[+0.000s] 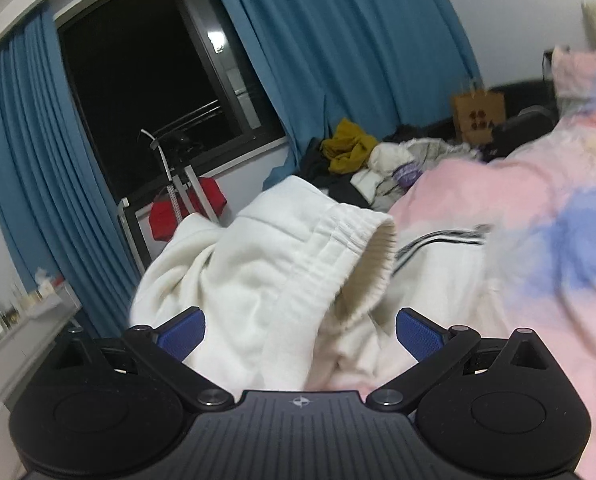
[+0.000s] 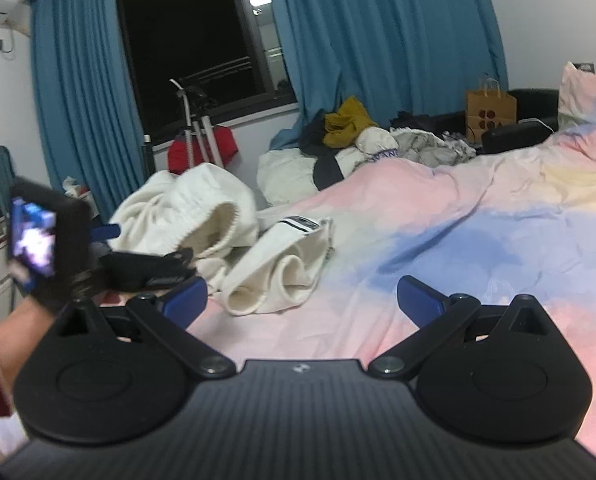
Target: Fold clothes
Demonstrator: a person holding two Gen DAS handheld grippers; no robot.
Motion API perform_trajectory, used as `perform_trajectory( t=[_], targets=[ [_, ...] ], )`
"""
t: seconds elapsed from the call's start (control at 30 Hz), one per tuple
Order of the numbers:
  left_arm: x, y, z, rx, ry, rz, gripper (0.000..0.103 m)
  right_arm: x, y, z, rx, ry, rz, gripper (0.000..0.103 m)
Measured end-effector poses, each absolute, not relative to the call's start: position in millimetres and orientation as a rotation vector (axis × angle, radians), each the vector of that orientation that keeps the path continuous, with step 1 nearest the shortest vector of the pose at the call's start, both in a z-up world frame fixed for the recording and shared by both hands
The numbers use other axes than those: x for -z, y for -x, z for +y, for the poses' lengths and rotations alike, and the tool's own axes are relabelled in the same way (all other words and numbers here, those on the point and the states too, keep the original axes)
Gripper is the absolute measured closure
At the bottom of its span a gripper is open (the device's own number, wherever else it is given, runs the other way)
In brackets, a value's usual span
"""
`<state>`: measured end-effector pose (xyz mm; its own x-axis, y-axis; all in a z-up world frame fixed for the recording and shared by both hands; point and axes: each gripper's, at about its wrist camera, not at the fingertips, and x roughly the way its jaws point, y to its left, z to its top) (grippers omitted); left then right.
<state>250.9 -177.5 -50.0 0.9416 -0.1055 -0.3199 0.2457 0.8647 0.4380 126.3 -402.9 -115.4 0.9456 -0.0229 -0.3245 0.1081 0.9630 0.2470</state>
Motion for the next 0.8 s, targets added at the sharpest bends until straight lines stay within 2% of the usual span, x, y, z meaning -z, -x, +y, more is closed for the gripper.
perform_trajectory(
  t=[0.13,0.23,0.3,0.33,0.37,0.5,0.57,0.8],
  targets=[
    [61,-301,-195,0.134,-0.527,0.295,0.004,127,-140,-412,0.073,-0.273,0.345,0.0],
    [58,-326,-202,0.126,-0.508,0.277,0.013,133,-147,-412,0.055,-0.273,0.351,0.0],
    [52,-335,-206,0.138,-0.504,0.26,0.027,137,-152,-412,0.043,-0.274,0.355,0.0],
    [49,-338,-208,0.148,-0.505,0.25,0.046,139,-154,-412,0.037,-0.274,0.357,0.0],
    [45,-336,-209,0.148,-0.508,0.238,0.052,141,-157,-413,0.031,-0.274,0.359,0.0],
    [15,-307,-198,0.205,-0.481,0.155,0.065,141,-161,-412,0.004,-0.288,0.345,0.0],
    [-3,-290,-187,0.245,-0.469,0.162,0.095,139,-161,-412,-0.006,-0.298,0.329,0.0],
    [-47,-191,-142,0.374,-0.446,0.09,0.096,125,-146,-420,-0.097,-0.435,0.265,0.0]
  ],
)
